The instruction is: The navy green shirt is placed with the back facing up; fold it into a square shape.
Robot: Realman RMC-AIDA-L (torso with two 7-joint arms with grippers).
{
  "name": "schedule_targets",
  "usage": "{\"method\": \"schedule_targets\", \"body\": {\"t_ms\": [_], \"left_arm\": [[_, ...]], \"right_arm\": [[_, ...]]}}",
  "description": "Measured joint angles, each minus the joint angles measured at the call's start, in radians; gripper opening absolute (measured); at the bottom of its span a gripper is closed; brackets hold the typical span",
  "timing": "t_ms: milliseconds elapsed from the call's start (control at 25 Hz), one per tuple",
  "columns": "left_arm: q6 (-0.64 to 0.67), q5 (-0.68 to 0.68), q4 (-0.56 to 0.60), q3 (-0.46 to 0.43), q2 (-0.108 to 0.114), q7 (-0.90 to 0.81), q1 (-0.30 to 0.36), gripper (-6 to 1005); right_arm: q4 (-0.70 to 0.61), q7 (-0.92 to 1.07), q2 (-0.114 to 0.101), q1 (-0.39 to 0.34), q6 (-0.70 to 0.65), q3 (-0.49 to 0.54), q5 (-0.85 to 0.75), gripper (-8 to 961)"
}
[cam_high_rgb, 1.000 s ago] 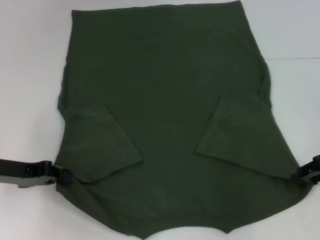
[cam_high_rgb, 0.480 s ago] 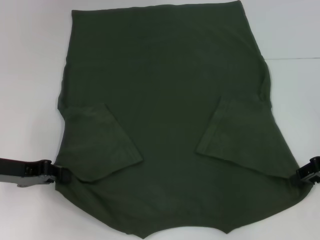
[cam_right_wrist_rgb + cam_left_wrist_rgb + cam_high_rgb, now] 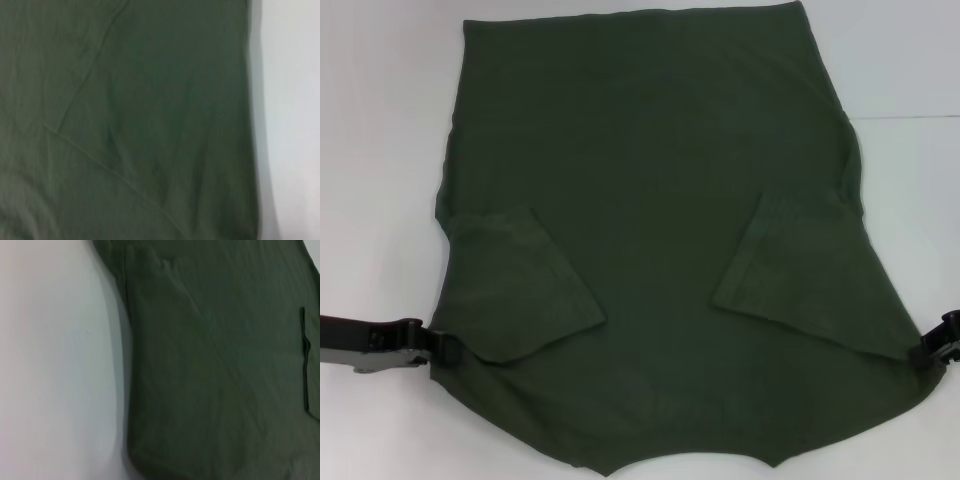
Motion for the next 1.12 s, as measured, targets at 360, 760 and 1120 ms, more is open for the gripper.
{"method": "schedule_targets", "body": {"t_ms": [360,760,1120], "left_arm": [[0.0,0.0,0.0,-0.003,0.0,0.001,-0.003,41],[0.0,0.0,0.0,-0.007,0.002,0.005,-0.006,41],[0.0,-0.008,0.0,-0.008,0.006,0.009,-0.007,40]], "right_arm": [[-0.009,-0.015,0.007,-0.003,0.004,-0.014,0.0,201],[-0.005,-0.03,0.008,-0.004,0.021,-0.016,0.0,30],[-0.013,-0.046,0.012,-0.001,0.021,-0.005,0.007,28]]}}
